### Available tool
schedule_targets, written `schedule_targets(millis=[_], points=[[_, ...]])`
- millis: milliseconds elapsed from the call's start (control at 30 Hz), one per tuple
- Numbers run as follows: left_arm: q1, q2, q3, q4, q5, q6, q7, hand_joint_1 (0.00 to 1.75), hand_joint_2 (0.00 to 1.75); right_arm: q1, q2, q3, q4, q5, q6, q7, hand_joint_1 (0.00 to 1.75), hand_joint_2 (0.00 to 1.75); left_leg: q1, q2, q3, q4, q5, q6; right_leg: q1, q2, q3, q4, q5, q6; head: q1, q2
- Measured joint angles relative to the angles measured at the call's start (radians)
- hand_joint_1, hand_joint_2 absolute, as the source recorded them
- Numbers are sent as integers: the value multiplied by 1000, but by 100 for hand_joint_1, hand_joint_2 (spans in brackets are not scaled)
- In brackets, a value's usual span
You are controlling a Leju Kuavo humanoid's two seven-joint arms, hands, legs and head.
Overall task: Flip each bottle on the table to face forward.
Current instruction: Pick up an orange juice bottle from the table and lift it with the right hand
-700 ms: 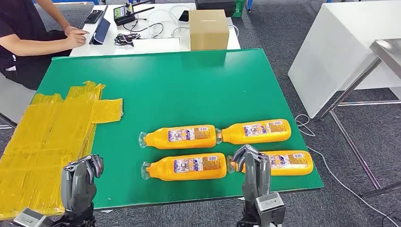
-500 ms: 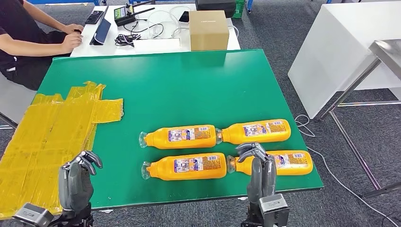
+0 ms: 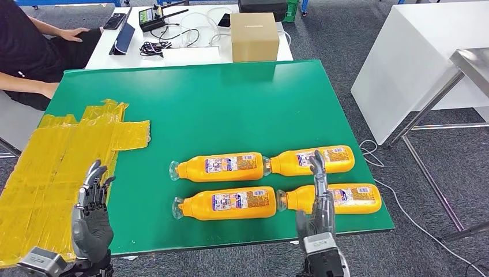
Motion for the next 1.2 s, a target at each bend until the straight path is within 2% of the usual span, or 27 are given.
schedule_targets(millis=[100,167,467,700,900,1200], points=[[-1,-2,2,0,9,-14,7,0,0,-22,-23,26,27,152,6,119,0,175,0,0,0,0,0,0,0,0,0,0,0,0,0,0],[-4,-4,3,2,13,-25,14,0,0,-51,-32,47,69,229,10,171,0,175,0,0,0,0,0,0,0,0,0,0,0,0,0,0],[-17,-9,3,4,14,-36,28,0,0,-132,-39,102,196,333,27,238,0,175,0,0,0,0,0,0,0,0,0,0,0,0,0,0],[-42,-14,3,16,14,-52,59,0,0,-247,-40,167,337,530,107,369,0,175,0,0,0,0,1,0,0,0,0,0,0,0,0,0],[-58,-16,3,28,14,-60,71,0,0,-348,-33,227,459,588,170,437,0,175,0,0,0,0,2,0,0,0,0,0,1,0,0,0],[-61,-18,8,37,19,-61,74,0,0,-444,-34,294,602,620,325,551,0,175,0,0,0,0,2,0,0,0,0,0,1,0,0,0]])
